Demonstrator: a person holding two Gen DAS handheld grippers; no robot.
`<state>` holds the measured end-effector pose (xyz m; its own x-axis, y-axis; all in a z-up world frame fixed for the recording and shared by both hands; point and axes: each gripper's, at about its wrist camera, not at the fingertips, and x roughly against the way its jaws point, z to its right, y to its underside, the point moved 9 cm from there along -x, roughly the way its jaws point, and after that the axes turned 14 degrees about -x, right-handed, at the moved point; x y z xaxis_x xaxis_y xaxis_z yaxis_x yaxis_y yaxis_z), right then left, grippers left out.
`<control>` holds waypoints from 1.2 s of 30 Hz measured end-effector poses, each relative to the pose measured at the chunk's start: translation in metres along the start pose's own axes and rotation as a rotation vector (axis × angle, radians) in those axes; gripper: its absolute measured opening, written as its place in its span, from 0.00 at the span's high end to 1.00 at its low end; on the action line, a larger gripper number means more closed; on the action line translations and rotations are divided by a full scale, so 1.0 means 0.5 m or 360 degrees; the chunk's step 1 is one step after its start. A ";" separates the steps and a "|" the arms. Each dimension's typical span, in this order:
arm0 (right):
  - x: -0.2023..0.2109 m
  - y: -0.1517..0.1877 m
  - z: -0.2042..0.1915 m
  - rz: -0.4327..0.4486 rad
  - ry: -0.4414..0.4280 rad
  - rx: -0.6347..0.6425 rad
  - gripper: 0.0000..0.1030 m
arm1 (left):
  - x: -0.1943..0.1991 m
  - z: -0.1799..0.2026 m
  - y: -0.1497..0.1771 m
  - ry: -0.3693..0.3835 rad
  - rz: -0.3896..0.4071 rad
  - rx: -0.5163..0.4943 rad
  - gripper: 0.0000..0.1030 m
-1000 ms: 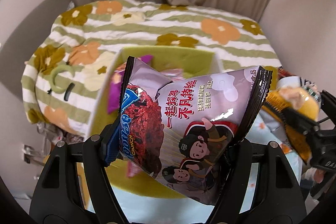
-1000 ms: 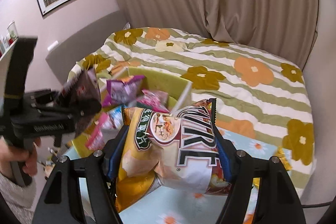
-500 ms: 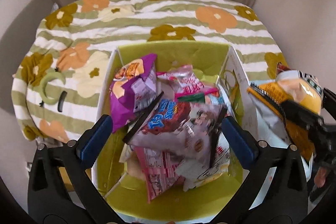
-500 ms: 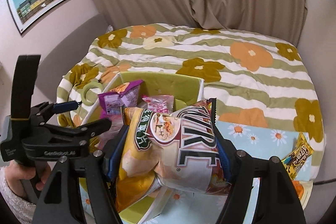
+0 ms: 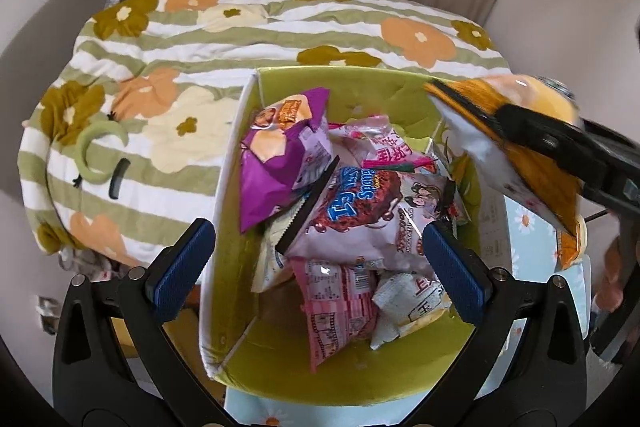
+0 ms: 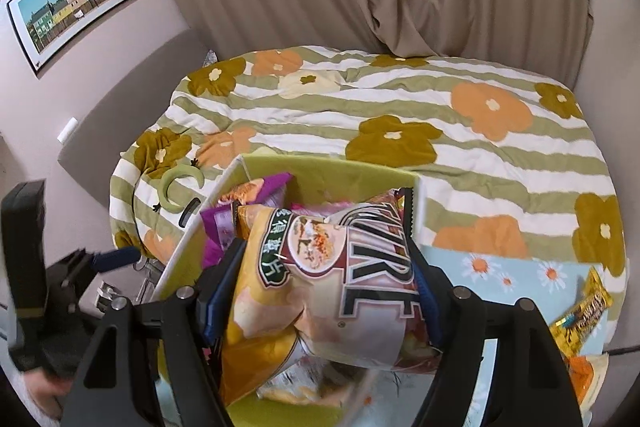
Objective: Organize snacks
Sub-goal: 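Release monkey-print bag with left tool while right tool drops Tatre bag into box, then move both tools back toward the last two snacks on the sheet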
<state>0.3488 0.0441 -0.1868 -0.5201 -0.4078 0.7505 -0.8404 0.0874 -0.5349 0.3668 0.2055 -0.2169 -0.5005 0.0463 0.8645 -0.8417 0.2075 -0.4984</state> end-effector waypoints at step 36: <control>0.238 0.073 0.120 0.0324 0.0289 -0.0143 0.01 | 0.111 0.146 -0.017 0.0145 0.0194 -0.0135 0.01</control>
<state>0.2653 -0.0560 -0.1404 -0.6914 -0.2049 0.6928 -0.7219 0.2341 -0.6512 0.3315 0.1349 -0.1696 -0.5743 0.1637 0.8021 -0.7537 0.2768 -0.5961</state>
